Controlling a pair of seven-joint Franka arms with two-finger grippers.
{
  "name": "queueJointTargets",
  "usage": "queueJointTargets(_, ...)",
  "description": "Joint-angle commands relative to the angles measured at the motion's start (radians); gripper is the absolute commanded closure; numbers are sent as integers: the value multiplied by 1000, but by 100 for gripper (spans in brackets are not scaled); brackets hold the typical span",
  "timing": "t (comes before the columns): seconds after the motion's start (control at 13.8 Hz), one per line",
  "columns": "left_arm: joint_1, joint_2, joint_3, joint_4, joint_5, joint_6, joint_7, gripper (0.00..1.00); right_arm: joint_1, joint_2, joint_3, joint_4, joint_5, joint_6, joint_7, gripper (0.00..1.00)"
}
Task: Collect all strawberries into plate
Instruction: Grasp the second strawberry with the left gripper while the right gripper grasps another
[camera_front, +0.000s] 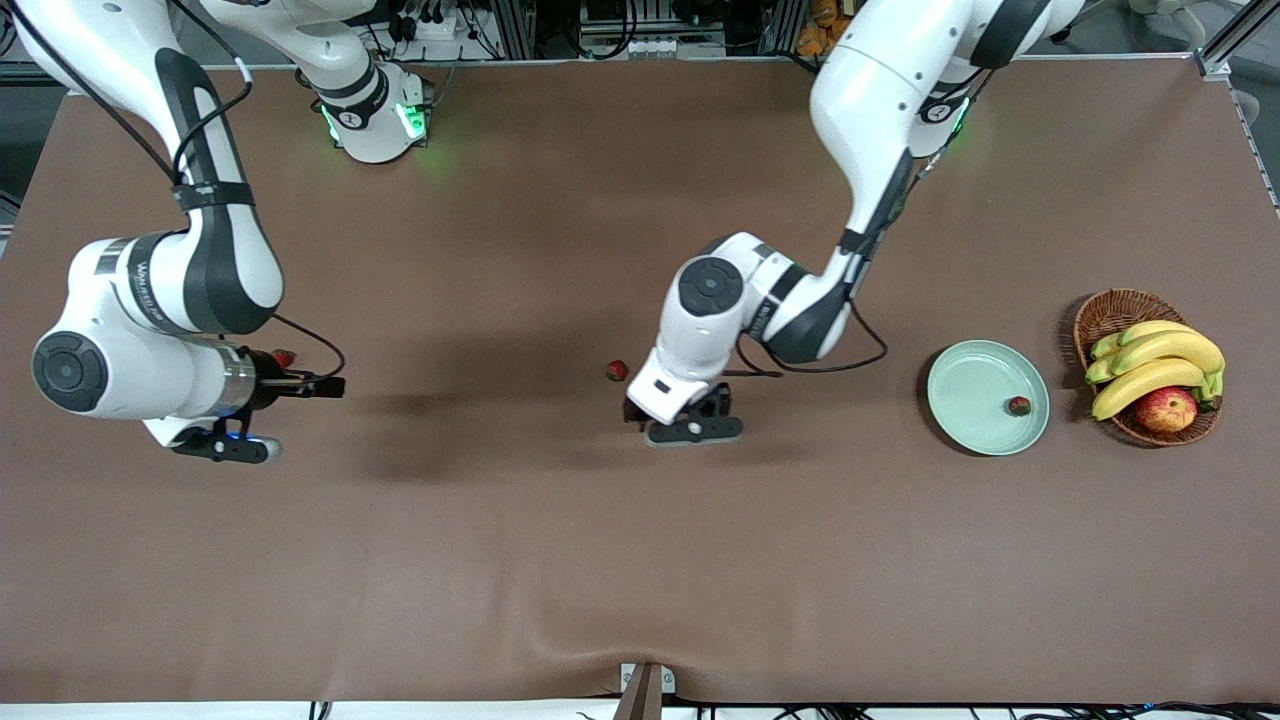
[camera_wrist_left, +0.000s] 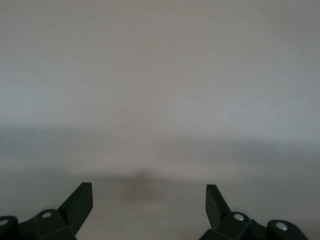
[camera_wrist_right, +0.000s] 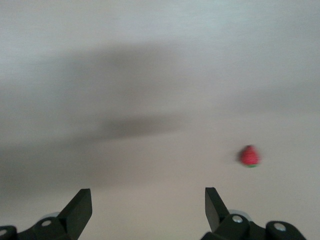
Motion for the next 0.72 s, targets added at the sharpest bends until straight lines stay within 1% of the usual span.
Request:
queueJointTargets(0.0,-152,57,116,36,-2,27,-20,0,-44,-56,19,-145,-86,118,-54,0)
queueJointTargets(0.07,-196,68,140,35,-2,26,-29,0,-72,-55,19,-182,-86,169,-91,0)
queueJointTargets(0.22,-235,71,142,24,20,22,-54,0,-110,-53,19,-268,-86,287,-157,0)
queueJointTargets(0.43,-255,85,141,15,82,18,-81,0,-153,-44,18,-290,-88,308,-180,0)
queueJointTargets(0.65,-270,120,141,15,93,18,-82,0,-175,-27,16,-295,-88,308,-180,0)
